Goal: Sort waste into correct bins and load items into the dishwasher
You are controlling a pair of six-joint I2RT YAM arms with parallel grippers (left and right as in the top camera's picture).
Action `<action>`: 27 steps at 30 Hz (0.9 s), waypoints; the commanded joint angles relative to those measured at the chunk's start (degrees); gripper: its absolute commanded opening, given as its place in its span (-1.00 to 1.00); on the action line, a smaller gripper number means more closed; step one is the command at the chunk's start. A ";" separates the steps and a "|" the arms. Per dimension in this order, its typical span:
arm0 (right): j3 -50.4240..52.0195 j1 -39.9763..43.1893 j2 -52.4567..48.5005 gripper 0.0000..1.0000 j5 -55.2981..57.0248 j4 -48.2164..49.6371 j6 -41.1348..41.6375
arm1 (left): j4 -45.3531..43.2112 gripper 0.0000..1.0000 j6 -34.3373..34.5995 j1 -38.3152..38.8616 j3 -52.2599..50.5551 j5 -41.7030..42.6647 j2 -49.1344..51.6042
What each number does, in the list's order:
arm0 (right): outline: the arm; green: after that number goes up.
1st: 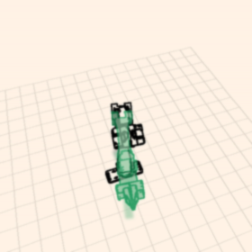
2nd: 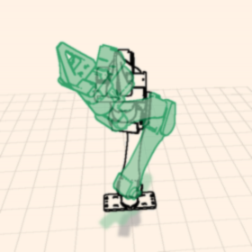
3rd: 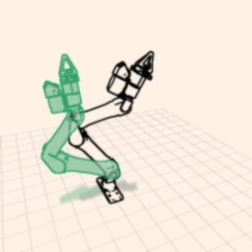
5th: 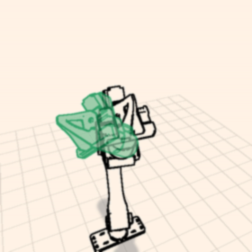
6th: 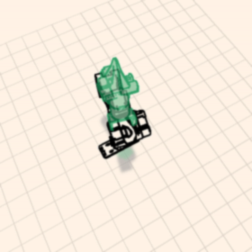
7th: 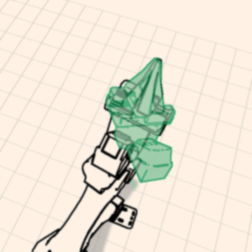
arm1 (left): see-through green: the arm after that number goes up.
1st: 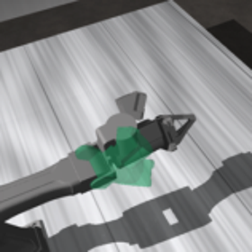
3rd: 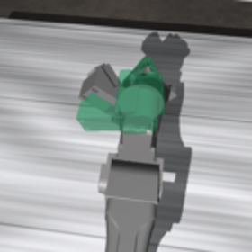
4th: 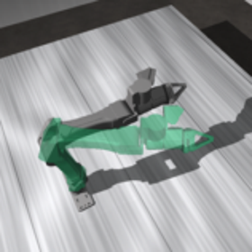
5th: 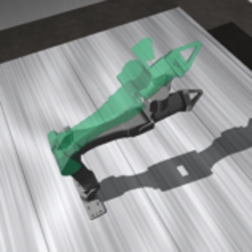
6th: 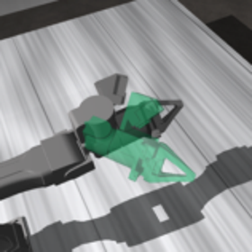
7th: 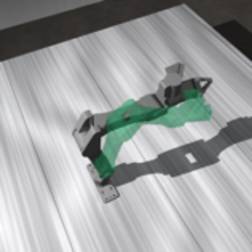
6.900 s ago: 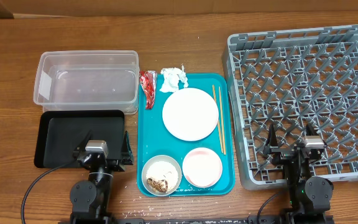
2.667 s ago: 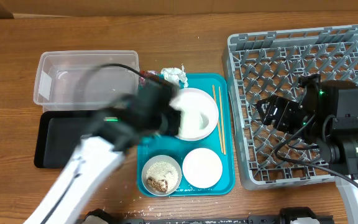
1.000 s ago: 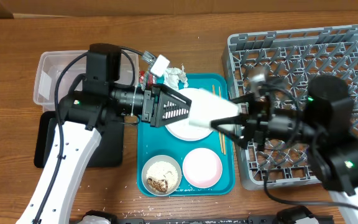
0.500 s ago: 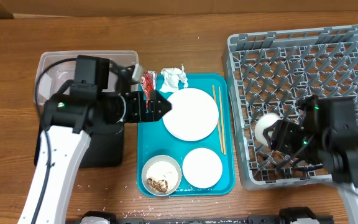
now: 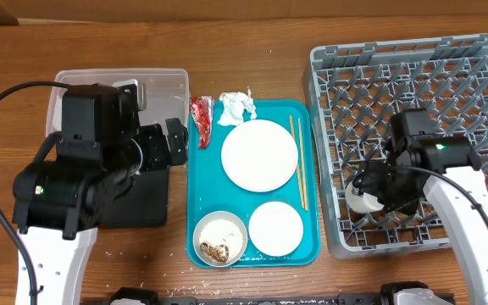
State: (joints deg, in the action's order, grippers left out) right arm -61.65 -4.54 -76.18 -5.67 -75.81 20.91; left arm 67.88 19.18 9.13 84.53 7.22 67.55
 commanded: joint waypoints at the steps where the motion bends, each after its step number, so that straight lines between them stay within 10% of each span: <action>1: -1.75 0.00 1.97 0.54 1.90 0.48 -0.24 | 1.92 1.00 0.52 -0.11 0.66 -1.68 1.16; 13: -5.68 -15.04 12.28 0.30 -8.81 3.56 -13.49 | 2.19 1.00 0.55 -0.11 0.66 -1.70 2.54; 27: 5.31 -34.03 -4.92 0.13 0.15 15.82 -8.85 | 2.19 1.00 0.55 -0.11 0.66 -1.70 2.54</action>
State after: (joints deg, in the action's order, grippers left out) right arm -57.25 -38.02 -78.04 -9.65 -61.87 10.87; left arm 70.11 19.33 9.13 84.53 6.52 69.78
